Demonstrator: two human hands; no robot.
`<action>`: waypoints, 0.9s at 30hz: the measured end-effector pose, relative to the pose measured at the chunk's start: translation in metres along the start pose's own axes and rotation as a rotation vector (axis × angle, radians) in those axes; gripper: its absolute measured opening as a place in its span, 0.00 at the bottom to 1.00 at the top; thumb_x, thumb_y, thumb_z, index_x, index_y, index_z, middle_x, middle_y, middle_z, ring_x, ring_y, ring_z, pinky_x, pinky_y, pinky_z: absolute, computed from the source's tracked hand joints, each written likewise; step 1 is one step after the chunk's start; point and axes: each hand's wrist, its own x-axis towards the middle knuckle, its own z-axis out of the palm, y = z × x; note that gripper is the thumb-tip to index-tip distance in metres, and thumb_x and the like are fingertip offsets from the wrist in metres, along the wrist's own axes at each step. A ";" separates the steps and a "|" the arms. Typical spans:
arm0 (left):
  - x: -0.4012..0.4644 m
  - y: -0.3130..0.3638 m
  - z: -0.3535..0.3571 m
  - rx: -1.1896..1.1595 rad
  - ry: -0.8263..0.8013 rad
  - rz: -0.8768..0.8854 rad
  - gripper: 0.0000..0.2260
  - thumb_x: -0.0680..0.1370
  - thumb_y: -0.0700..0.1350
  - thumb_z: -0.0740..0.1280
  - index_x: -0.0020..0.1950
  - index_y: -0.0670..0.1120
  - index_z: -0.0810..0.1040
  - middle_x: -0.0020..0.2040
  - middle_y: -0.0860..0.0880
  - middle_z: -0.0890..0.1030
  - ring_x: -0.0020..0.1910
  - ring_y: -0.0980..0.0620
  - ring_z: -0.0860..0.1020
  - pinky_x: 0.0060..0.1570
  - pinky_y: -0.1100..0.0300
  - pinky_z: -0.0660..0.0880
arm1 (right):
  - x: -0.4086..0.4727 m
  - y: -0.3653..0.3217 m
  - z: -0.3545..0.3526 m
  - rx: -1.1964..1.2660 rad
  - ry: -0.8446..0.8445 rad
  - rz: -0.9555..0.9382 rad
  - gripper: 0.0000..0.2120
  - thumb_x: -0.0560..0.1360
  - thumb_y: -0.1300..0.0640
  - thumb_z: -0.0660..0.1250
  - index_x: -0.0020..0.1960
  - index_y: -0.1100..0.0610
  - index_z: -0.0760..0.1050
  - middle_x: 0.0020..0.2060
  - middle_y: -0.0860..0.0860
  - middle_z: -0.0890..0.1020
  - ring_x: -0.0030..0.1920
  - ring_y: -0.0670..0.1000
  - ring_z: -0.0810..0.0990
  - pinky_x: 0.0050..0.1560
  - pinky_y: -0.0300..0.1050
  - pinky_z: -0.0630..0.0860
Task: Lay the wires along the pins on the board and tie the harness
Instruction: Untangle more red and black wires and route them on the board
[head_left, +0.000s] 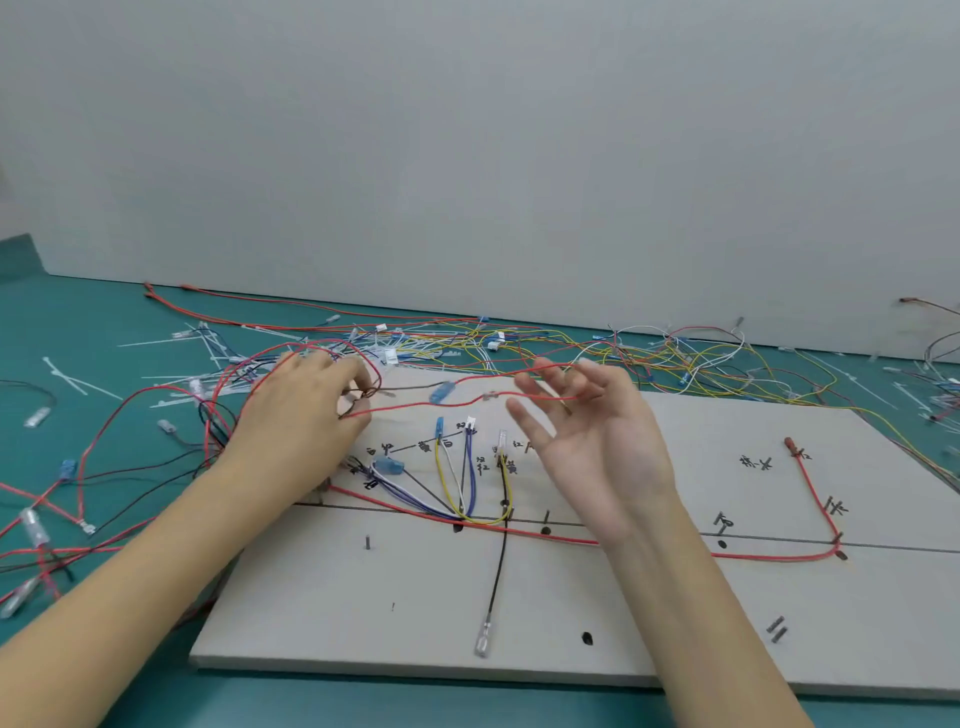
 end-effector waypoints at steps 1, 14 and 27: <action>0.002 -0.004 -0.002 0.002 -0.007 -0.039 0.07 0.75 0.46 0.68 0.52 0.51 0.77 0.50 0.48 0.77 0.54 0.44 0.71 0.56 0.50 0.68 | 0.000 -0.004 -0.002 0.030 0.009 -0.005 0.13 0.73 0.58 0.63 0.29 0.55 0.70 0.43 0.53 0.81 0.51 0.55 0.81 0.57 0.51 0.77; 0.016 -0.045 -0.020 0.027 0.094 -0.227 0.12 0.67 0.31 0.67 0.41 0.48 0.76 0.45 0.45 0.71 0.47 0.43 0.69 0.49 0.48 0.69 | -0.001 -0.049 -0.029 0.407 0.100 -0.190 0.15 0.83 0.61 0.53 0.38 0.58 0.67 0.30 0.50 0.74 0.28 0.48 0.76 0.37 0.42 0.79; 0.015 -0.029 -0.015 -0.177 0.039 0.178 0.12 0.80 0.50 0.64 0.38 0.48 0.76 0.37 0.54 0.78 0.39 0.49 0.76 0.43 0.51 0.72 | -0.004 -0.041 -0.025 0.280 0.036 0.181 0.12 0.78 0.57 0.57 0.36 0.57 0.66 0.26 0.47 0.65 0.20 0.42 0.53 0.13 0.36 0.59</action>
